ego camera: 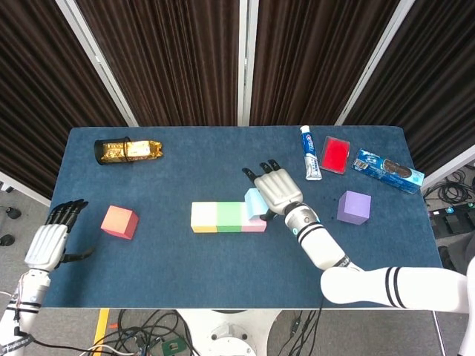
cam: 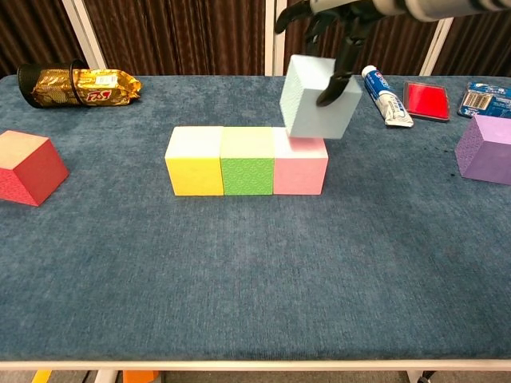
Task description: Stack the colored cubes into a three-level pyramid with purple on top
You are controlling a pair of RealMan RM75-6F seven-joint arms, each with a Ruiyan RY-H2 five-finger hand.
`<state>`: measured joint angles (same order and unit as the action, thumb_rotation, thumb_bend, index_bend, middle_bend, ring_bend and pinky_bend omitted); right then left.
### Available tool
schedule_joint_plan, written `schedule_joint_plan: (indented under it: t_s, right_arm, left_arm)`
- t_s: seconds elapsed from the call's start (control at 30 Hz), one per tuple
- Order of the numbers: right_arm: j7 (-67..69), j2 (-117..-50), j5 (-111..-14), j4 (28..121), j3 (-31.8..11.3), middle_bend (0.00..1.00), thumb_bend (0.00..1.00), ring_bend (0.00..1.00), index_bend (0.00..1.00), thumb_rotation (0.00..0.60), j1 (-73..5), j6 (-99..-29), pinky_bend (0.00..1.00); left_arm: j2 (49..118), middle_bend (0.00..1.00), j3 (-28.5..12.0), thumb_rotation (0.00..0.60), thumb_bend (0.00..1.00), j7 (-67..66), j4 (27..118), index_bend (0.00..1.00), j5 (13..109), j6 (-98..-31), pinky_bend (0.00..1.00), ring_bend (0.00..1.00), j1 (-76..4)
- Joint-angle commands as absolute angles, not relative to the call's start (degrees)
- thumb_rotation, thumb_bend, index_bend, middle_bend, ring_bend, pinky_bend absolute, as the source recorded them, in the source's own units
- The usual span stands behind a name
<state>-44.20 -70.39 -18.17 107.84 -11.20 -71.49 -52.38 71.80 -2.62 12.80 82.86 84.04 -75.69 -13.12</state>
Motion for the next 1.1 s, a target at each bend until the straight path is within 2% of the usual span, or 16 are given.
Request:
schedule_joint_plan:
  t_s: [0.03,0.33,0.83,1.1]
  right_arm:
    - [-46.29,-72.78,-14.17,106.76,-10.70,0.58,0.10,0.07,0.00,0.600,-74.26,-53.49,0.00]
    - [-49.04,-76.40,-7.36,105.10,-10.69,0.58,0.11,0.08,0.00,0.600,-78.89,-56.22,0.00]
    - [-52.14,-77.05,-0.02,105.45,-11.64,0.58,0.12,0.08,0.00,0.600,-83.02,-58.52,0.00]
    - [-53.33,-77.12,3.61,104.44,-12.07,0.58,0.12,0.08,0.00,0.600,-84.48,-57.28,0.00]
  left_arm:
    - [71.82,0.06,-2.55,0.600,0.17,13.51,82.50,0.08,84.21,-75.87,0.06,0.00,-13.00]
    - [71.94,0.06,-2.21,0.600,0.17,15.76,81.29,0.08,84.89,-76.54,0.06,0.00,-12.60]
    - [72.01,0.06,-2.12,0.600,0.17,18.26,80.26,0.08,85.13,-76.67,0.06,0.00,-12.42]
    - [71.99,0.06,-2.06,0.600,0.17,18.61,80.17,0.08,85.06,-76.35,0.06,0.00,-12.48]
